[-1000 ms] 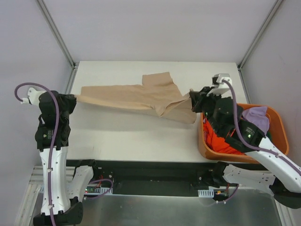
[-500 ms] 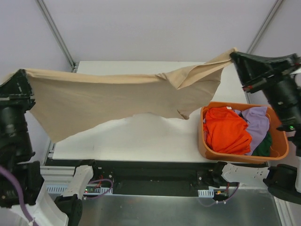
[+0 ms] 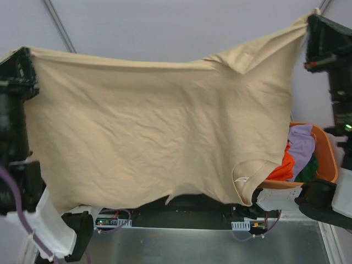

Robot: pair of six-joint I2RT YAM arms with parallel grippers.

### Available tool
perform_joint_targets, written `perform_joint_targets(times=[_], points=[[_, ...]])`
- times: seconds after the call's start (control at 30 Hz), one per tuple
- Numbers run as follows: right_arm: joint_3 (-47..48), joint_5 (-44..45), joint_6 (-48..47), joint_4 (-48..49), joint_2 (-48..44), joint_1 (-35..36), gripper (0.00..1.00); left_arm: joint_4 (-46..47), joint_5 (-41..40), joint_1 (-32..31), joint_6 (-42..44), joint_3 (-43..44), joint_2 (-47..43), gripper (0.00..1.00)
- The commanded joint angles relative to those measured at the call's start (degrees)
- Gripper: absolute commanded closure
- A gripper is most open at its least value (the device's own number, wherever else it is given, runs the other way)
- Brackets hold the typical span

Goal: Fold and stack the t-shirts
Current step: Flatten out the tshirt, then fold the flattened tshirt in 1/3 of the way

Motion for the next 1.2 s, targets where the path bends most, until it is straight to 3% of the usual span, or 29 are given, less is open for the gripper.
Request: perform_joint_targets(times=[0.0, 0.13, 0.3, 0.37, 0.6, 0.7, 0.9, 1.17], points=[[-2.1, 14.4, -13.6, 9.0, 11.0, -4.2, 0.99, 4.9, 3.7, -0.2, 0.3, -9.9, 9.3, 1.0], [-11.3, 9.3, -5.1, 9.0, 16.1, -16.5, 1.0, 11.2, 1.3, -0.1, 1.3, -22.2, 14.2, 1.0], [-23.6, -1.0, 8.5, 11.5, 25.7, -26.5, 1.0, 35.5, 2.6, -0.2, 3.4, -45.0, 22.0, 1.0], [-23.8, -3.1, 11.8, 11.5, 32.2, -28.7, 1.0, 39.7, 3.9, -0.2, 4.7, -48.4, 28.9, 1.0], [-15.0, -8.5, 16.2, 8.7, 54.6, -31.0, 0.99, 36.3, 7.6, -0.2, 9.7, -35.8, 56.8, 1.0], [-10.6, -9.1, 16.9, 6.5, 59.7, -31.0, 1.0, 35.0, 8.6, -0.3, 10.5, -31.7, 63.0, 1.0], [-13.3, -10.9, 20.1, 6.5, 60.1, -31.1, 1.0, 33.6, 7.6, -0.2, 11.4, -31.0, 65.9, 1.0], [-30.3, -14.1, 25.1, 6.6, 46.6, -30.2, 1.0, 33.3, 4.4, -0.1, 11.6, -38.7, 58.6, 1.0]])
